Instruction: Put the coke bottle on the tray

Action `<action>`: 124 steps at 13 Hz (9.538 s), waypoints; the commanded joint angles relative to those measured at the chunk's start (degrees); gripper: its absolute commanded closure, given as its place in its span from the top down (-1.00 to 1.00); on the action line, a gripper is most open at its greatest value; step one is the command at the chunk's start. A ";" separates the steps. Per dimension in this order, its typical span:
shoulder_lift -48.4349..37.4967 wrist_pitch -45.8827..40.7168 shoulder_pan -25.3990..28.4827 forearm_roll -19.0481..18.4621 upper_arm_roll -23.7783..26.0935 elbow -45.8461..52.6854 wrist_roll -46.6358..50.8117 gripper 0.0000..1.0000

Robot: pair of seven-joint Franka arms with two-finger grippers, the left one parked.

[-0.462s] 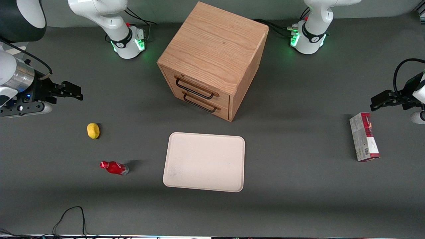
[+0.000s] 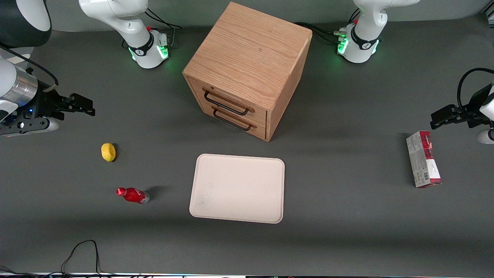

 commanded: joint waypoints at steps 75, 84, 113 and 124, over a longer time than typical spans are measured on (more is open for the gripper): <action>35.27 -6.45 1.39 -0.05 9.88 43.77 35.99 -1.00; 47.59 8.50 12.29 -6.73 9.70 44.30 38.03 -1.00; 47.43 9.95 12.84 -8.93 9.70 42.63 34.19 1.00; -2.57 3.50 2.61 -1.37 -0.80 -5.09 -0.80 1.00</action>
